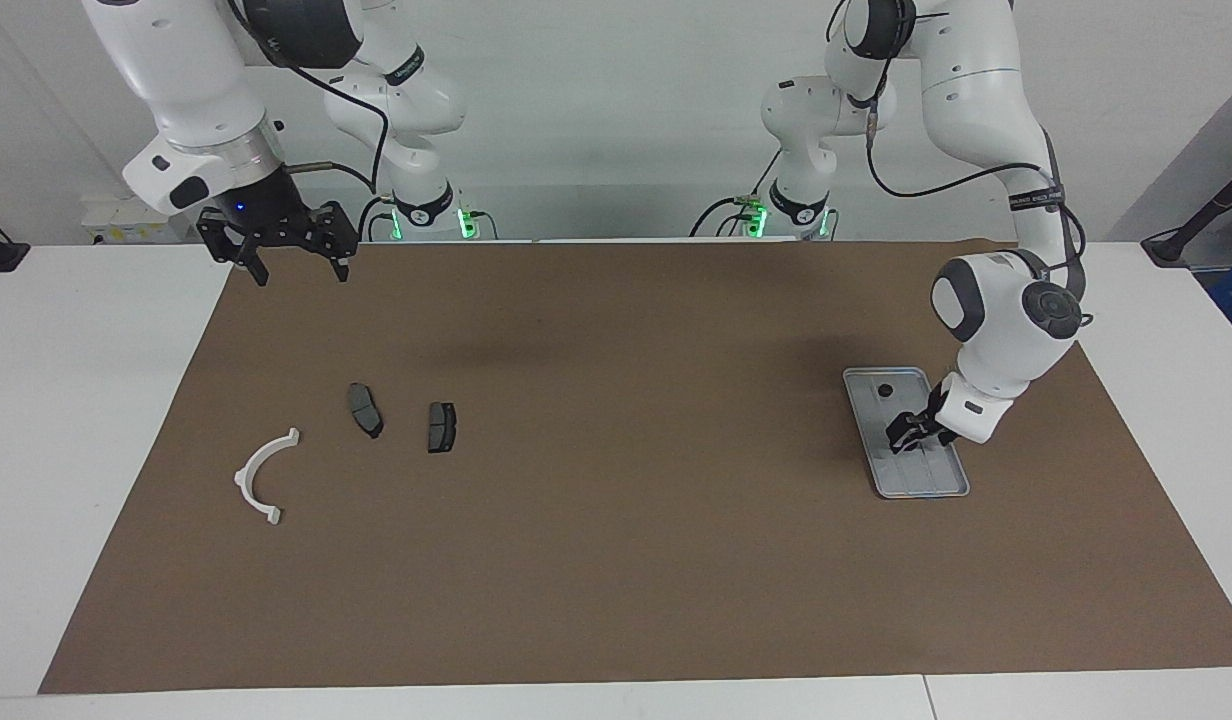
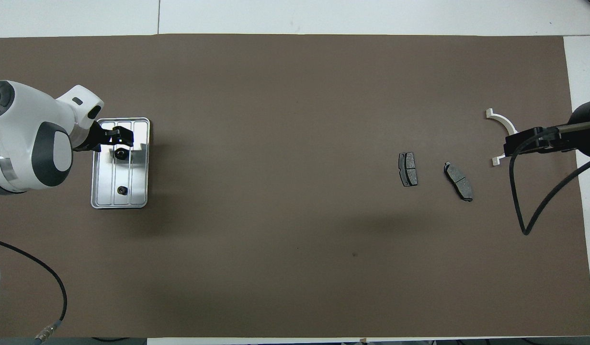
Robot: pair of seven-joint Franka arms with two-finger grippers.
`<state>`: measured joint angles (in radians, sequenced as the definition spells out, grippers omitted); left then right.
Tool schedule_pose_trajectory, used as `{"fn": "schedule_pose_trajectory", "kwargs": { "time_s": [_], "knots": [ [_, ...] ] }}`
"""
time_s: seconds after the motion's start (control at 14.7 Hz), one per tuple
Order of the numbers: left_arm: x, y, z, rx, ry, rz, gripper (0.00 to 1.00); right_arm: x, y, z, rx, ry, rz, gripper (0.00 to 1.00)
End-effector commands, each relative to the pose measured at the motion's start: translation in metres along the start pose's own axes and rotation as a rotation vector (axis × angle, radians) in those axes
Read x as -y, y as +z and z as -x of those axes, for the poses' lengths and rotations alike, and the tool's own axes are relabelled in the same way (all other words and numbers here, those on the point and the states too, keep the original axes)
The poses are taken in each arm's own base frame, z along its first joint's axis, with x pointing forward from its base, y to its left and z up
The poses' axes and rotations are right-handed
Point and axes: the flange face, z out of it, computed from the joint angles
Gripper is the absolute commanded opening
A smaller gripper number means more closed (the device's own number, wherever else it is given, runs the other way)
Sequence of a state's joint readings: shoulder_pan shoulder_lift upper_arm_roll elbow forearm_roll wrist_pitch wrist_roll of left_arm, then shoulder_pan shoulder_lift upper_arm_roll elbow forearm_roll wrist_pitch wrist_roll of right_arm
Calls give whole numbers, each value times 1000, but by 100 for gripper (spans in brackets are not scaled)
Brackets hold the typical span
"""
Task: Place bearing gear from tray to pile
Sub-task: 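Lower the left gripper into the silver tray and grasp the black bearing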
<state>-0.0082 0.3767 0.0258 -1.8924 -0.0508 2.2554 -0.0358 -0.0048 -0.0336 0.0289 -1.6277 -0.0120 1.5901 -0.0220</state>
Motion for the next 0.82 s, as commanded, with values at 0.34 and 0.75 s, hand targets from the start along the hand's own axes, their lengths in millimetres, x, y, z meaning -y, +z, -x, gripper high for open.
{"fn": "schedule_pose_trajectory", "kwargs": {
  "time_s": [0.34, 0.75],
  "knots": [
    [-6, 9, 8, 26, -60, 8, 67, -4, -6, 10, -4, -9, -11, 100],
    [-3, 12, 10, 25, -62, 8, 49, 2, -8, 9, -17, -21, -9, 100]
  ]
}}
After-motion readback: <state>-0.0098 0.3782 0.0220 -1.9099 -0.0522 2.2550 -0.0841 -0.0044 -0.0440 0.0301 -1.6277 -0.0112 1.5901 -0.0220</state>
